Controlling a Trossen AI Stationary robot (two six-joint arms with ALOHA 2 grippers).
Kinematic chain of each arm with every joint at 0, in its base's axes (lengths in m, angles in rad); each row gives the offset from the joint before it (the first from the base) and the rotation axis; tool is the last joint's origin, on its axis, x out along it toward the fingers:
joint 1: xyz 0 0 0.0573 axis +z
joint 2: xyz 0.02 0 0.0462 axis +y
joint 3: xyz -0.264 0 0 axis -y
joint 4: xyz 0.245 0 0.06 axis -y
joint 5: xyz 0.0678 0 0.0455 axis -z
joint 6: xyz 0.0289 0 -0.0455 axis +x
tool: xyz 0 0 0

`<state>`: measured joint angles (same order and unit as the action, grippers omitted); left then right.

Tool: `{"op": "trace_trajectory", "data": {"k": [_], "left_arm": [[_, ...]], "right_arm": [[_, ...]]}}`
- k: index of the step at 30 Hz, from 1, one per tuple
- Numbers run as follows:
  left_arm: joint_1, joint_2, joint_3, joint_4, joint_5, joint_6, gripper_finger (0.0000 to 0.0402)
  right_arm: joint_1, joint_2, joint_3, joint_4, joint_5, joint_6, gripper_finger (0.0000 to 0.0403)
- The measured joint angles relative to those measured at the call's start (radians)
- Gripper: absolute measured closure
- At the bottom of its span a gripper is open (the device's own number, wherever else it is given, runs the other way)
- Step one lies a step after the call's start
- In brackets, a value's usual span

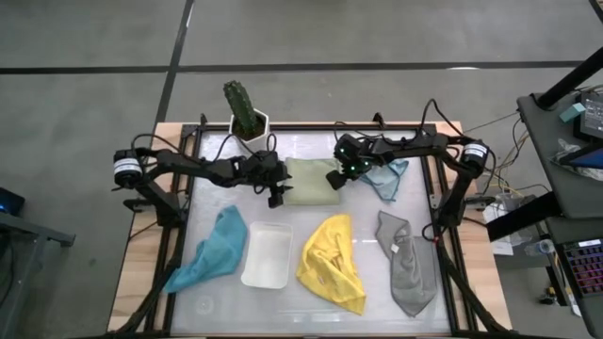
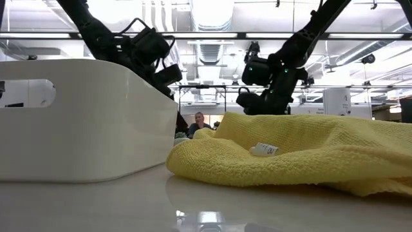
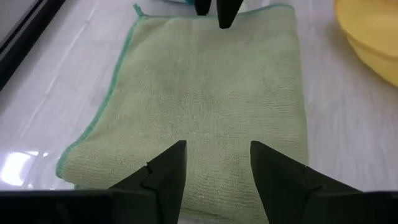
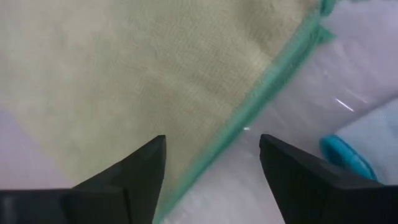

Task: Fold microfiber towels
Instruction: Fold the green microfiber towel

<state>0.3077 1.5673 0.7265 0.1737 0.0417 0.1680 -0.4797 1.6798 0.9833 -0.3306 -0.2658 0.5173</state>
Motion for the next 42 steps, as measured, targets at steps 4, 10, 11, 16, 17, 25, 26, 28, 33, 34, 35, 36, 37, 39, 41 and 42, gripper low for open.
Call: {"op": "trace_trajectory", "data": {"k": [4,10,11,16,17,25,26,28,33,34,35,36,37,39,41,42], "left_arm": [[0.0,0.015,0.0,0.0,-0.004,-0.001,0.024],[0.0,0.018,0.0,0.001,-0.004,-0.002,0.024],[0.0,0.018,0.0,0.002,-0.004,-0.002,0.024],[0.0,0.018,0.0,0.001,-0.006,-0.003,0.024],[0.0,0.018,0.0,0.001,-0.006,-0.003,0.024],[0.0,0.018,0.0,0.001,-0.025,-0.003,0.024],[0.0,0.018,0.0,0.001,-0.025,-0.003,0.024],[0.0,0.018,0.0,0.0,-0.025,-0.003,0.024],[0.008,0.018,0.0,-0.005,-0.025,0.005,0.024],[0.013,0.017,0.0,-0.005,-0.025,0.005,0.024],[0.019,0.017,-0.001,-0.005,-0.025,0.005,0.024],[0.023,0.017,-0.002,-0.005,-0.025,0.004,0.024],[0.027,0.017,-0.002,-0.004,-0.025,0.003,0.024],[0.029,0.017,-0.003,0.003,-0.025,0.003,0.024],[0.029,0.017,-0.003,0.014,-0.025,0.003,0.024],[0.029,0.02,-0.003,0.026,-0.024,0.003,0.024]], "right_arm": [[0.001,0.015,-0.001,0.061,-0.034,0.016,0.0136],[0.002,0.037,0.002,0.141,-0.083,0.03,0.0129],[0.002,0.037,0.001,0.143,-0.083,0.02,0.013],[0.002,0.037,-0.004,0.156,-0.08,0.009,0.0153],[0.002,0.037,-0.006,0.162,-0.071,0.01,0.0163],[0.002,0.036,-0.04,0.269,-0.048,0.023,0.0294],[0.002,0.036,-0.043,0.281,-0.048,0.023,0.0314],[0.003,0.035,-0.044,0.293,-0.048,0.017,0.0352],[-0.007,0.006,-0.044,0.264,-0.049,-0.019,0.0385],[-0.013,-0.005,-0.041,0.239,-0.049,-0.031,0.0386],[-0.021,-0.013,-0.034,0.208,-0.048,-0.045,0.0387],[-0.028,-0.022,-0.023,0.172,-0.047,-0.062,0.0387],[-0.035,-0.031,-0.009,0.131,-0.043,-0.073,0.0388],[-0.042,-0.044,0.022,0.042,-0.003,-0.108,0.0388],[-0.04,-0.046,0.067,-0.059,0.073,-0.15,0.0388],[-0.04,-0.045,0.093,-0.116,0.116,-0.17,0.0388]]}}
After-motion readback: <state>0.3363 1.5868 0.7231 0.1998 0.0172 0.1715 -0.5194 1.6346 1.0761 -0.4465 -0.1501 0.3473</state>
